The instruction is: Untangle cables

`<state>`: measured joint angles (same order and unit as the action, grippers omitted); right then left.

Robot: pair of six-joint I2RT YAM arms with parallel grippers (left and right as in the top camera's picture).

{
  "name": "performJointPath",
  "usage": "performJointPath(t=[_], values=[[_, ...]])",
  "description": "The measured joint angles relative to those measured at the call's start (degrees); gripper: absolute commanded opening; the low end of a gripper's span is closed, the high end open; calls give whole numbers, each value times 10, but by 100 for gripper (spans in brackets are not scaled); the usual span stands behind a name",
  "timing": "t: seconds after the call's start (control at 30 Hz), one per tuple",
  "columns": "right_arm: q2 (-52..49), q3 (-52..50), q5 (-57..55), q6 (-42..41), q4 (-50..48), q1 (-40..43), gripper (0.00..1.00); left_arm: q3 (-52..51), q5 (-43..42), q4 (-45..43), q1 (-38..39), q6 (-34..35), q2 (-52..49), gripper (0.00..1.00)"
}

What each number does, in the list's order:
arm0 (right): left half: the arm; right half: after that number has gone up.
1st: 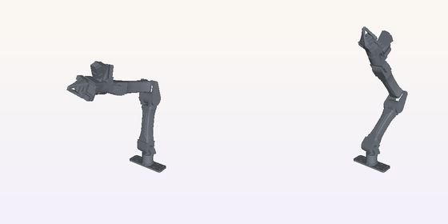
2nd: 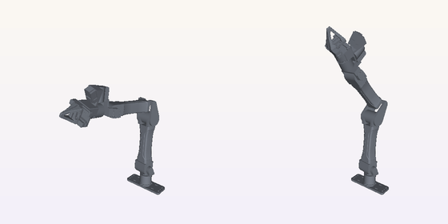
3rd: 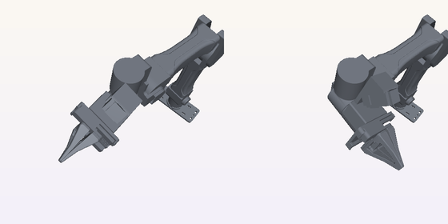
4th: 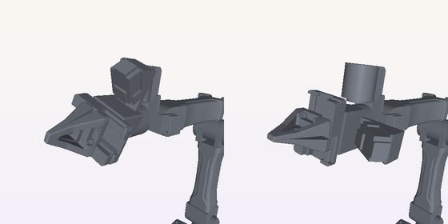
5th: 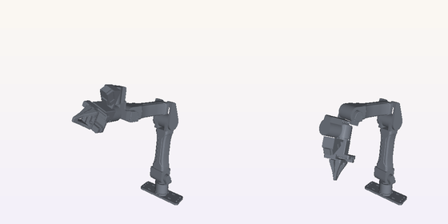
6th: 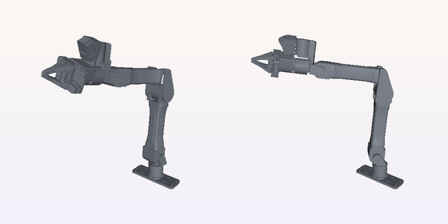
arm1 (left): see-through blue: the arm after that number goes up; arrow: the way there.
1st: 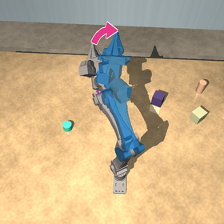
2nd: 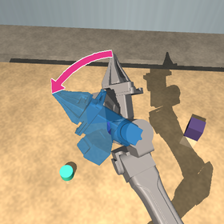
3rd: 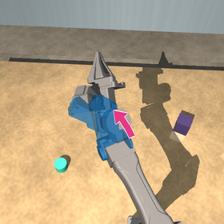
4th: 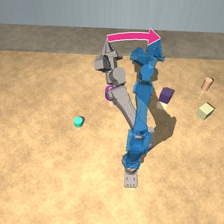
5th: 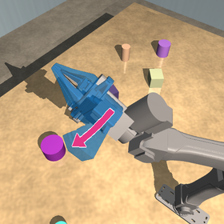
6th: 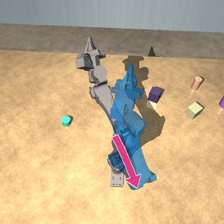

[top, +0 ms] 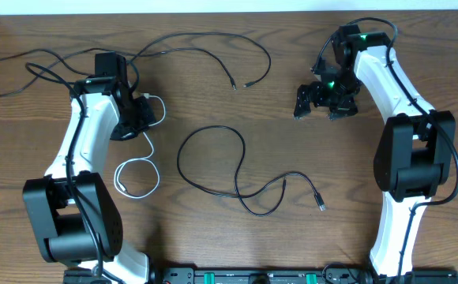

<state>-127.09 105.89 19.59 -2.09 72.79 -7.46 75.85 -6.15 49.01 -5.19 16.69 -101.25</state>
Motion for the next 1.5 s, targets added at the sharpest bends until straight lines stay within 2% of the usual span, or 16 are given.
performJointPath(t=[0.13,0.33,0.57,0.87,1.1,1.33,1.5], values=[[0,0,0,0,0,0,99,2,-32,0,0,-3,4,7],[0,0,0,0,0,0,99,30,-148,-29,0,-7,66,8],[0,0,0,0,-2,0,99,46,-260,-116,0,10,208,7],[0,0,0,0,-5,0,99,50,-298,-276,0,74,304,8],[0,0,0,0,-10,0,99,50,-299,-278,0,104,291,7],[0,0,0,0,-8,0,99,50,-299,-269,-4,101,219,8],[0,0,0,0,-4,0,99,50,-299,-275,-38,100,167,7]])
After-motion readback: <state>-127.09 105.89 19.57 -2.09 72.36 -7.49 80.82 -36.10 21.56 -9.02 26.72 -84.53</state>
